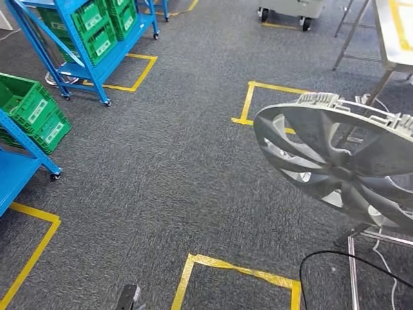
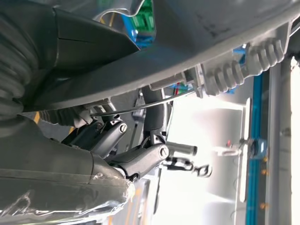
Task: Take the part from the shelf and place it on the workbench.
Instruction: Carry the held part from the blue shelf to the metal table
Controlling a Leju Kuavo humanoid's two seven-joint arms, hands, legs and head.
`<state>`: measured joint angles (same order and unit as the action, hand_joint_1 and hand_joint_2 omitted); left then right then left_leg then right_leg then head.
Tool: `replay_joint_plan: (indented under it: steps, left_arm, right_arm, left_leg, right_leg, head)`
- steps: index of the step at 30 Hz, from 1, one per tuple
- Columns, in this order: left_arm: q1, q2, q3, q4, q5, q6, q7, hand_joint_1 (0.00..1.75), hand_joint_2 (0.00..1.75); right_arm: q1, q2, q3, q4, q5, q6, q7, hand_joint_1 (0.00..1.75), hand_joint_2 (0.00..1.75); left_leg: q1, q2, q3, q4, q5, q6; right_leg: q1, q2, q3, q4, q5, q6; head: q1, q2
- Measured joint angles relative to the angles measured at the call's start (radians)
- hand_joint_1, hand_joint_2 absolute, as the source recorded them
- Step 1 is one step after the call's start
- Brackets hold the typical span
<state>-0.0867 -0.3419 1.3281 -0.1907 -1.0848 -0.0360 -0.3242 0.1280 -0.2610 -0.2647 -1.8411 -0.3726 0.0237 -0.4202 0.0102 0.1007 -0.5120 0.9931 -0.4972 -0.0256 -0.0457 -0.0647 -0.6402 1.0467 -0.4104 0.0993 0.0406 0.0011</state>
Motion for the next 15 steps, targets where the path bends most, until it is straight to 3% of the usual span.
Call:
replay_joint_plan:
  steps: [2, 4, 5, 7, 8, 9, 10, 12, 13, 15]
  left_arm:
    - [-0.001, 0.0, 0.001, 0.0, 0.0, 0.008, 0.009, 0.0, 1.75]
    - [-0.001, 0.0, 0.002, 0.0, 0.001, 0.018, 0.016, 0.0, 1.75]
    - [-0.001, 0.0, 0.002, 0.0, 0.001, 0.022, 0.018, 0.0, 1.75]
    - [-0.001, 0.0, 0.003, 0.0, 0.001, 0.025, 0.023, 0.0, 1.75]
    - [0.0, 0.0, 0.004, 0.0, 0.001, 0.025, 0.026, 0.0, 1.75]
    - [0.001, 0.0, 0.005, 0.0, 0.001, 0.024, 0.028, 0.0, 1.75]
    - [0.001, 0.0, 0.005, 0.0, 0.0, 0.023, 0.03, 0.0, 1.75]
    - [0.001, 0.0, 0.006, 0.0, 0.0, 0.021, 0.031, 0.0, 1.75]
    - [0.001, 0.0, 0.006, 0.0, 0.0, 0.021, 0.031, 0.0, 1.75]
    - [0.0, 0.0, 0.006, 0.0, 0.0, 0.021, 0.031, 0.0, 1.75]
  right_arm:
    - [0.001, 0.0, -0.004, -0.001, 0.001, 0.0, 0.001, 1.75, 1.75]
    - [0.001, 0.0, -0.008, -0.001, 0.004, -0.001, 0.0, 1.75, 1.75]
    - [0.0, 0.0, -0.009, -0.001, 0.004, -0.001, -0.001, 1.75, 1.75]
    - [0.001, 0.001, -0.011, -0.001, -0.003, -0.003, -0.003, 1.75, 1.75]
    - [0.004, 0.001, -0.012, -0.001, -0.008, -0.003, -0.004, 1.75, 1.75]
    - [0.008, 0.002, -0.014, -0.001, -0.013, -0.003, -0.005, 1.75, 1.75]
    - [0.011, 0.002, -0.017, -0.001, -0.016, -0.003, -0.005, 1.75, 1.75]
    - [0.015, 0.002, -0.021, -0.001, -0.019, -0.002, -0.006, 1.75, 1.75]
    - [0.014, 0.002, -0.023, -0.001, -0.019, -0.001, -0.006, 1.75, 1.75]
    - [0.014, 0.002, -0.026, -0.002, -0.021, -0.001, -0.008, 1.75, 1.75]
  left_leg:
    - [0.0, 0.017, 0.005, -0.004, -0.002, -0.007]
    - [0.005, -0.007, -0.001, 0.016, -0.024, -0.011]
    - [0.006, -0.032, -0.019, 0.055, -0.05, -0.011]
    - [0.002, -0.079, -0.087, 0.187, -0.115, -0.005]
    - [-0.002, -0.087, -0.124, 0.251, -0.135, -0.001]
    - [-0.005, -0.091, -0.15, 0.288, -0.136, 0.005]
    - [-0.008, -0.094, -0.158, 0.29, -0.117, 0.012]
    - [-0.014, -0.121, -0.127, 0.196, -0.038, 0.03]
    - [-0.016, -0.155, -0.103, 0.133, -0.003, 0.04]
    - [-0.014, -0.209, -0.069, 0.046, 0.026, 0.042]
  right_leg:
    - [0.004, 0.028, -0.007, 0.004, -0.002, -0.026]
    - [0.007, 0.053, -0.012, 0.004, -0.002, -0.042]
    - [0.007, 0.064, -0.012, 0.003, -0.001, -0.048]
    - [0.01, 0.087, -0.013, 0.003, -0.001, -0.056]
    - [0.012, 0.1, -0.014, 0.002, -0.001, -0.059]
    - [0.015, 0.114, -0.014, 0.002, -0.001, -0.06]
    - [0.017, 0.13, -0.014, 0.002, -0.001, -0.062]
    - [0.02, 0.162, -0.014, 0.002, 0.001, -0.062]
    - [0.021, 0.177, -0.016, 0.004, 0.002, -0.06]
    - [0.018, 0.205, -0.024, 0.005, 0.006, -0.053]
  head:
    - [-0.003, 0.0]
    - [-0.005, 0.0]
    - [-0.007, 0.0]
    - [-0.011, 0.0]
    - [-0.013, 0.0]
    - [-0.013, 0.0]
    - [-0.013, 0.0]
    - [-0.013, 0.0]
    - [-0.013, 0.0]
    - [-0.013, 0.0]
